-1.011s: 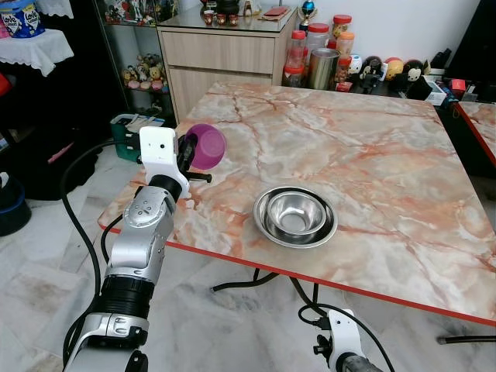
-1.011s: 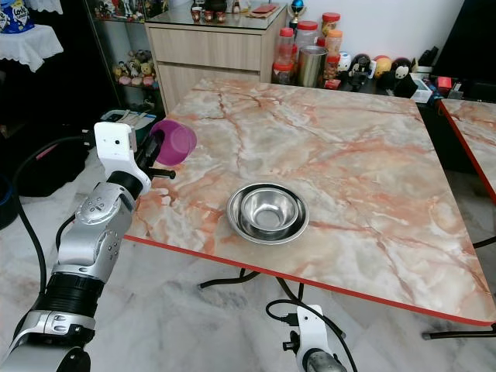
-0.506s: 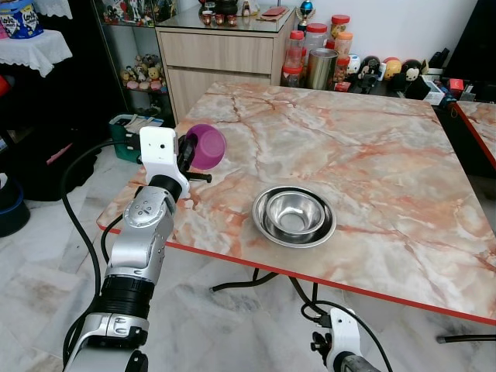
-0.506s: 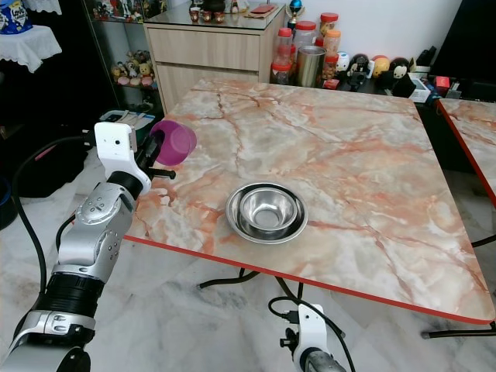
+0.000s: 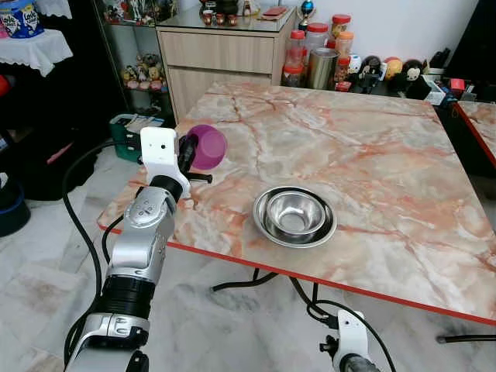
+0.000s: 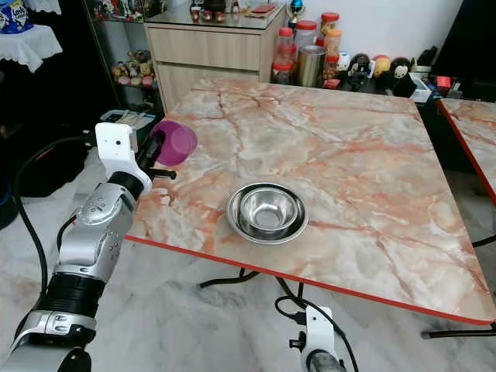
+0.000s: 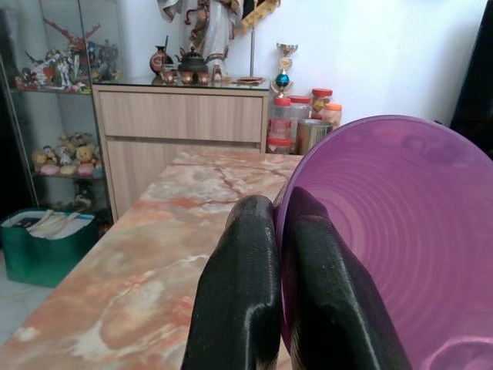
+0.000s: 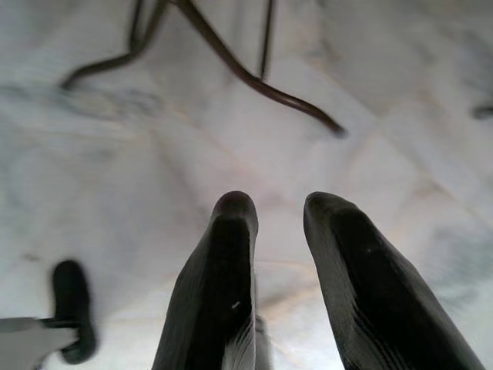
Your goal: Setting the table
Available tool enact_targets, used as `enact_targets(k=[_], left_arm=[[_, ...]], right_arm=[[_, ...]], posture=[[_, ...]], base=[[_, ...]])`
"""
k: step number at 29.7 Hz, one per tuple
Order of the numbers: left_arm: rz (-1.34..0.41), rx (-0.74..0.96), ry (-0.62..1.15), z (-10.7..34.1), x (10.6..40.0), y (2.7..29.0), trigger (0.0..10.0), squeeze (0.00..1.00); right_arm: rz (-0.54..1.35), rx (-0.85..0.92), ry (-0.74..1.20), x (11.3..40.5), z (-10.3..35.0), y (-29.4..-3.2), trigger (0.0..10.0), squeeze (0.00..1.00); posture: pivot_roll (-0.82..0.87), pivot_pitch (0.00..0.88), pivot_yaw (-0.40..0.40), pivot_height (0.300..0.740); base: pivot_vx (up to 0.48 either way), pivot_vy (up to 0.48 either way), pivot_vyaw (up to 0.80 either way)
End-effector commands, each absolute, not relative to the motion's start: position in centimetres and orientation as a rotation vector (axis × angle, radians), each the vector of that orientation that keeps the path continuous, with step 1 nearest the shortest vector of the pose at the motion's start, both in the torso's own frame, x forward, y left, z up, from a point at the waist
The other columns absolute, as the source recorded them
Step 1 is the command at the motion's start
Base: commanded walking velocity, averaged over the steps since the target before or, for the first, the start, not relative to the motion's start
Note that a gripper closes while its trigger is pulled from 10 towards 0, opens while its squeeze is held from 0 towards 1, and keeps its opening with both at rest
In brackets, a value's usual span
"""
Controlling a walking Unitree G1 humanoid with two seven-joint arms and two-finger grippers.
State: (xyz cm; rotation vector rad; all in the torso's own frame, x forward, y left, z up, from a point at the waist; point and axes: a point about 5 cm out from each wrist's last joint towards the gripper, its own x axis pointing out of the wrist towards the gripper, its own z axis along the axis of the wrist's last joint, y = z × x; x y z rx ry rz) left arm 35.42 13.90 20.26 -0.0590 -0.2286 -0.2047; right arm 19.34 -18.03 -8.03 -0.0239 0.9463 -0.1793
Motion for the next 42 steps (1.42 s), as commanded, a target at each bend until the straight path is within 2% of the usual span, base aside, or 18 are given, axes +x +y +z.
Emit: enact_targets(k=[1,5,10,14,25,34,42], left_arm=[[-0.205,-0.053,-0.22,20.1,35.5,13.9,10.0,0.0],[-0.212,-0.052,-0.221,20.2,35.6,13.7,10.0,0.0],[-0.216,-0.045,-0.225,20.4,35.6,13.8,10.0,0.0],[-0.217,-0.042,-0.226,20.4,35.5,13.9,10.0,0.0],[-0.218,-0.047,-0.225,20.3,35.4,13.7,10.0,0.0],[-0.219,-0.052,-0.217,20.1,35.5,13.8,10.0,0.0],[-0.229,-0.054,-0.215,20.1,35.5,13.6,10.0,0.0]], right_arm=[[-0.23,-0.029,0.962,19.1,-8.1,-18.2,10.0,0.0],[-0.185,0.004,0.963,19.2,-8.2,-17.9,10.0,0.0],[0.07,0.207,0.945,19.4,-8.1,-16.1,10.0,0.0],[0.158,0.267,0.94,19.4,-7.9,-15.3,10.0,0.0],[0.138,0.231,0.926,19.5,-7.9,-16.0,10.0,0.0],[0.016,0.072,0.944,19.6,-7.9,-17.1,10.0,0.0],[0.028,0.019,0.939,19.8,-7.9,-17.1,10.0,0.0]], posture=[[0.07,0.0,-0.008,0.74],[0.08,0.0,-0.004,0.74],[0.08,0.0,-0.002,0.74],[0.1,0.0,-0.003,0.74],[0.09,0.0,-0.005,0.74],[0.07,0.0,-0.004,0.74],[0.06,0.0,0.001,0.74]], base=[[0.0,0.0,0.0],[0.0,0.0,0.0],[0.0,0.0,0.0],[0.0,0.0,0.0],[0.0,0.0,0.0],[0.0,0.0,0.0],[0.0,0.0,0.0]])
